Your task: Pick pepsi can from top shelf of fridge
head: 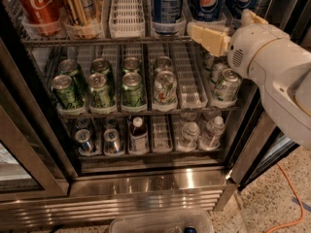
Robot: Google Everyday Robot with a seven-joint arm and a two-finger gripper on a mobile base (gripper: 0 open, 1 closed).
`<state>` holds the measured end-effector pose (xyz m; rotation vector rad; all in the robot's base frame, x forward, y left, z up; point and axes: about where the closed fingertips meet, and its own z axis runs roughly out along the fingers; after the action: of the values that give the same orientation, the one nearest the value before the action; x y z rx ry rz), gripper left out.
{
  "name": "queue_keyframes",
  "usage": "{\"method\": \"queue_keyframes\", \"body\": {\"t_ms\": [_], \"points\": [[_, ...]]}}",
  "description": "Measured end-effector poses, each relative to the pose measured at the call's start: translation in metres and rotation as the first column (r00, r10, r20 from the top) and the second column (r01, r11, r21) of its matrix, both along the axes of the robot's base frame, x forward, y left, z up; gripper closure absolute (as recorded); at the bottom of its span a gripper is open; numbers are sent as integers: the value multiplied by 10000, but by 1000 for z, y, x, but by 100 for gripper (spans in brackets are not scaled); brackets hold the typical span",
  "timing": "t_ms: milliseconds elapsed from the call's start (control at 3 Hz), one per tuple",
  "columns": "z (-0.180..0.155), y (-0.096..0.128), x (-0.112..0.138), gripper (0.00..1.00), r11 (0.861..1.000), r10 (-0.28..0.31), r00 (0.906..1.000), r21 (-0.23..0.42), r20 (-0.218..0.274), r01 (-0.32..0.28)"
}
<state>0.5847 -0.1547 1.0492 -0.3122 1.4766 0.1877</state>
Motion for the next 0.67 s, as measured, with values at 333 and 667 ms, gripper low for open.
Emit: {"method": "queue_keyframes", "body": {"t_ms": [333,667], "points": [[6,-2,9,18,9997,-209,9994,108,277,206],[10,-2,16,18,9990,-362,9981,268,506,349]]}}
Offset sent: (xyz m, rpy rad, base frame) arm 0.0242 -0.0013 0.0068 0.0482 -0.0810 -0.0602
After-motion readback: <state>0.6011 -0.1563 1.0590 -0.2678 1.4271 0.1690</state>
